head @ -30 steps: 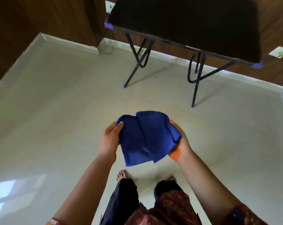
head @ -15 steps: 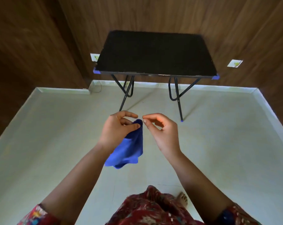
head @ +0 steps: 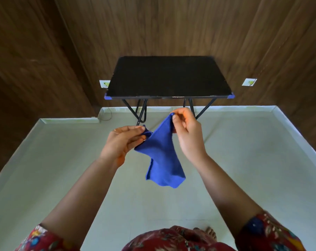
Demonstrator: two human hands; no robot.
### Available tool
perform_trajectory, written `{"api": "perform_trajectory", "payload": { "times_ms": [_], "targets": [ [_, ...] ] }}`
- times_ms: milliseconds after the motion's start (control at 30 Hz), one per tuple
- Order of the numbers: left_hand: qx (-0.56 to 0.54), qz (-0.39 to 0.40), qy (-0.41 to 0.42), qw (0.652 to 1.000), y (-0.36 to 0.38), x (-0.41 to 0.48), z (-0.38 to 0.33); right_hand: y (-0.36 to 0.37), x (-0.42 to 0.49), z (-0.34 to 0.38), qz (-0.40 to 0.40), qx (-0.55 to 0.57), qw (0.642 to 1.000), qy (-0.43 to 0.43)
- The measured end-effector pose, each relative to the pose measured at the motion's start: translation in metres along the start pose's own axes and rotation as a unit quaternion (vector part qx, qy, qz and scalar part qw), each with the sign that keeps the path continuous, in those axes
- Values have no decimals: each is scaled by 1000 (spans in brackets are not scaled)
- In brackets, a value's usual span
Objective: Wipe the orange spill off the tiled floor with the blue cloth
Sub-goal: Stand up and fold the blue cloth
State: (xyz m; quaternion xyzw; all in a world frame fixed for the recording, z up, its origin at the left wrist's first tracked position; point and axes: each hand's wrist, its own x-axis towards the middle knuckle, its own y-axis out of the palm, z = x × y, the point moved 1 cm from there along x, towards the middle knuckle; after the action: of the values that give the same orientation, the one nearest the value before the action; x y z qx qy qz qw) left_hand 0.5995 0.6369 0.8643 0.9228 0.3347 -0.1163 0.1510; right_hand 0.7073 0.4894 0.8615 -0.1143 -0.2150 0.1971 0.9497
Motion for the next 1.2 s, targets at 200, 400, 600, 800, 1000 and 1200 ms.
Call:
{"api": "perform_trajectory", "payload": {
  "times_ms": [200,400,600,800,1000,1200],
  "targets": [
    [410,84,126,900,-25,28,-16,-44,41,-5,-34,-260,963,-56],
    [713,104,120,683,-62,56,0,-66,55,-28,157,-311,927,135],
    [280,236,-9,931,-67,54,-12,-101,55,-39,415,-117,863,264],
    [6,111,-168,979,-67,53,54,-51,-13,-133,217,273,782,517],
    [254,262,-260,894,-102,64,72,-48,-27,-145,165,277,817,478],
    [376,119,-262,881,-110,84,93,-63,-11,-141,126,72,895,423]
  ]
}}
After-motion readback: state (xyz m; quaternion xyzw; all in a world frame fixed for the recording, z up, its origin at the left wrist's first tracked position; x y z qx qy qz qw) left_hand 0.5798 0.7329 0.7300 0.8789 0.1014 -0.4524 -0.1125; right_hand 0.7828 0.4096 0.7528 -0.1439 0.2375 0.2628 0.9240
